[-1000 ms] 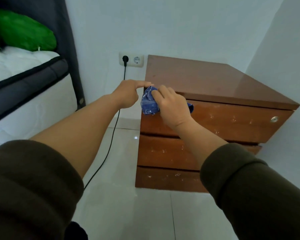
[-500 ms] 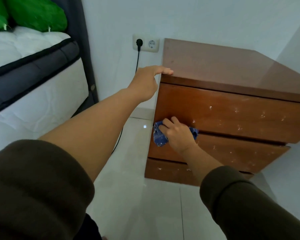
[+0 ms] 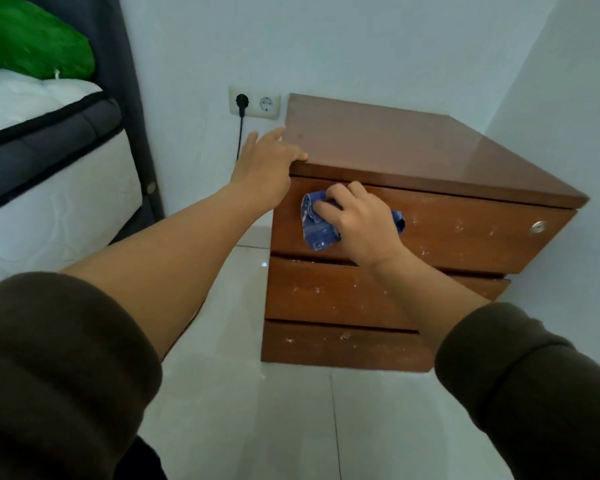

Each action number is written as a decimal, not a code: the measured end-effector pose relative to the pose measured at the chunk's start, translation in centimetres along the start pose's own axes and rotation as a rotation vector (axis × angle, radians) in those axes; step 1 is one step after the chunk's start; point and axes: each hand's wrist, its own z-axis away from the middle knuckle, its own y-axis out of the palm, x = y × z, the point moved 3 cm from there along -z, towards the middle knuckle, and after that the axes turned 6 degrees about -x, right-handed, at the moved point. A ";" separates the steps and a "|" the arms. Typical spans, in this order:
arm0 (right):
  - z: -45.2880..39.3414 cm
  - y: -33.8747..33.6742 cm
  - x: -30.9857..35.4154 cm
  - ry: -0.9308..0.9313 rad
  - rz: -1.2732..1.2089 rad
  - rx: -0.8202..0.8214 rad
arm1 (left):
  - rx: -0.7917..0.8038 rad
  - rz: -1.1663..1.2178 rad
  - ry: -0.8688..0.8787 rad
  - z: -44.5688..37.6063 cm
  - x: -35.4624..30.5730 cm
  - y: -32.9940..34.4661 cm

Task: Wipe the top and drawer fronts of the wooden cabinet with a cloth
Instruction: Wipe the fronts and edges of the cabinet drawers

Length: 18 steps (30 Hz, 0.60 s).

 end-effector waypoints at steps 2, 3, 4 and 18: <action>-0.5 -1.1 -2.0 0.027 0.074 -0.012 | 0.010 0.006 0.081 0.0 -1.3 0.5; -0.6 -1.3 -2.8 0.038 0.099 0.004 | 0.021 0.020 0.105 0.0 -2.1 0.7; -0.6 -1.4 -3.3 0.044 0.110 0.022 | 0.032 0.031 0.123 0.0 -2.8 0.9; 5.3 4.9 0.9 0.048 -0.017 0.193 | -0.071 0.121 0.184 0.5 -3.5 3.9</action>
